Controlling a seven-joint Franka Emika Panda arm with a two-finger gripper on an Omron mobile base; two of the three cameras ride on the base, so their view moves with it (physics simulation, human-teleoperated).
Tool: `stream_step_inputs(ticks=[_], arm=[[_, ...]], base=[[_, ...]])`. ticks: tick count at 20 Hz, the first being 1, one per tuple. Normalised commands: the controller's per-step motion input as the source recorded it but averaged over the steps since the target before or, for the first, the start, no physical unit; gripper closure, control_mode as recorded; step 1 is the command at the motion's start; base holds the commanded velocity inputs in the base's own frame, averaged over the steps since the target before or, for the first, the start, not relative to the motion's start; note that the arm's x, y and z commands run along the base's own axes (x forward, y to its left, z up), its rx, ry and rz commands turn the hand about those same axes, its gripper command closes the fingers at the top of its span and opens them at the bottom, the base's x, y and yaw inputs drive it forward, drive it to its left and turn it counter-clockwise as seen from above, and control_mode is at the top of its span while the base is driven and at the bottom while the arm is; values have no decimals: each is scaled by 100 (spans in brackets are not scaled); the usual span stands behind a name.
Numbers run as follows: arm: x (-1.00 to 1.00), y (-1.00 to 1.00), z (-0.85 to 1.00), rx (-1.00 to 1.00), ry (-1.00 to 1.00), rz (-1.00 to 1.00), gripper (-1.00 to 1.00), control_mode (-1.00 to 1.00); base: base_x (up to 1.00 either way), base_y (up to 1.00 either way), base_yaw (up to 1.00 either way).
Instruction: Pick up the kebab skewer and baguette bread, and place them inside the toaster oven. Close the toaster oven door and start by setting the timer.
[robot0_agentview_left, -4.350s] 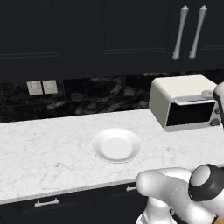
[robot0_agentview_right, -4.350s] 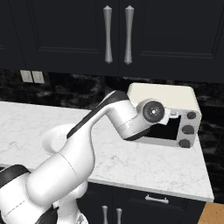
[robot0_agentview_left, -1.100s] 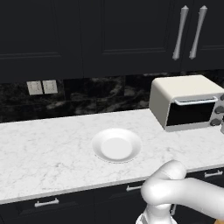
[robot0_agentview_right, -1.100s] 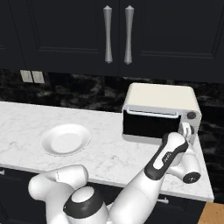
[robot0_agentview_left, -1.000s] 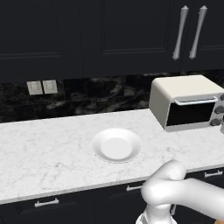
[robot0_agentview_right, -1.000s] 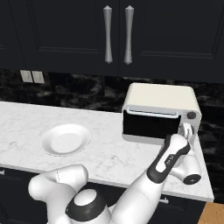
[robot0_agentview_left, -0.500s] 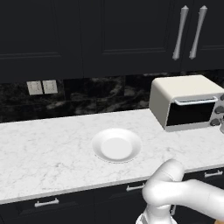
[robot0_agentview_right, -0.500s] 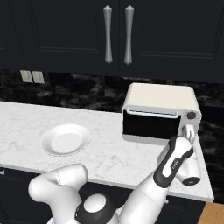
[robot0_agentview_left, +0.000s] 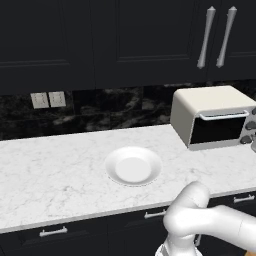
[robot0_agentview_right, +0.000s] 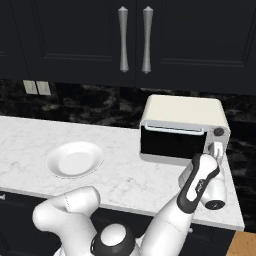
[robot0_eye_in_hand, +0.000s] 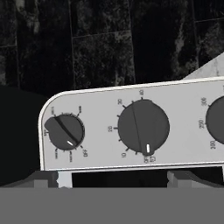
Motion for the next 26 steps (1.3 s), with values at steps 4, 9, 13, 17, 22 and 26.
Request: stream_step_inputs(ticks=[4, 9, 13, 17, 22, 26], arm=[[4, -9, -13, 0, 3, -1, -100, -100], [3, -12, -5, 0, 4, 0, -100, -100], [5, -11, -1, 0, 1, 0, -100, -100], [4, -2, -1, 0, 1, 0, -100, -100], [4, 0, -5, 0, 4, 0, -100, -100], [9, 0, -3, 0, 3, 0, -100, -100]], base=[[0, 0, 0], [0, 0, 0], [0, 0, 0], [0, 0, 0], [0, 0, 0], [0, 0, 0]])
